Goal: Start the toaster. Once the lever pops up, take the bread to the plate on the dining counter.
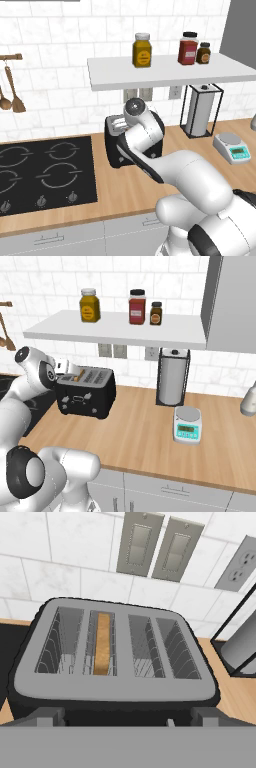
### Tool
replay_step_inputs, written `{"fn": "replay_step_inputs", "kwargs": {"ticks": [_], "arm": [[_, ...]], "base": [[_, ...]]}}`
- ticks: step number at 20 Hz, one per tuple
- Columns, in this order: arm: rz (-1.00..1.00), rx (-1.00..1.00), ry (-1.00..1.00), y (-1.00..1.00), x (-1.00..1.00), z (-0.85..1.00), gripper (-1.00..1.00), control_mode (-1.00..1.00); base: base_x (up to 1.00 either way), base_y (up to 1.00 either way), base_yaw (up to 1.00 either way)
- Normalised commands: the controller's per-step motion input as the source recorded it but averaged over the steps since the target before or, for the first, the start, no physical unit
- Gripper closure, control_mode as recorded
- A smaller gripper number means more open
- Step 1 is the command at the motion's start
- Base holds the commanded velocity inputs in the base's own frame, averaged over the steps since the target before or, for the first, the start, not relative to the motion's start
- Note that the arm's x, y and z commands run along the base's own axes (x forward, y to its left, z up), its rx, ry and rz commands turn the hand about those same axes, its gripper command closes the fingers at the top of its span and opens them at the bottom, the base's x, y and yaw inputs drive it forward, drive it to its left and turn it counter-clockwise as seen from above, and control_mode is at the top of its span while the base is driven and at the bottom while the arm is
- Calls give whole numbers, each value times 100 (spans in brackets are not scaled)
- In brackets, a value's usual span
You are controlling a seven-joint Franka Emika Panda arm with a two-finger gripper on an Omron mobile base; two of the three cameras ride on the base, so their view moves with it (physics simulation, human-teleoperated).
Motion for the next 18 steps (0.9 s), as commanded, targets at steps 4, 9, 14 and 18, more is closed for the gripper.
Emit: {"fn": "replay_step_inputs", "kwargs": {"ticks": [4, 9, 14, 18], "arm": [[0, 0, 0, 0, 0, 0, -100, -100], [0, 0, 0, 0, 0, 0, -100, -100], [0, 0, 0, 0, 0, 0, -100, -100], [0, 0, 0, 0, 0, 0, -100, -100]], "base": [[0, 0, 0], [0, 0, 0], [0, 0, 0], [0, 0, 0]]}}
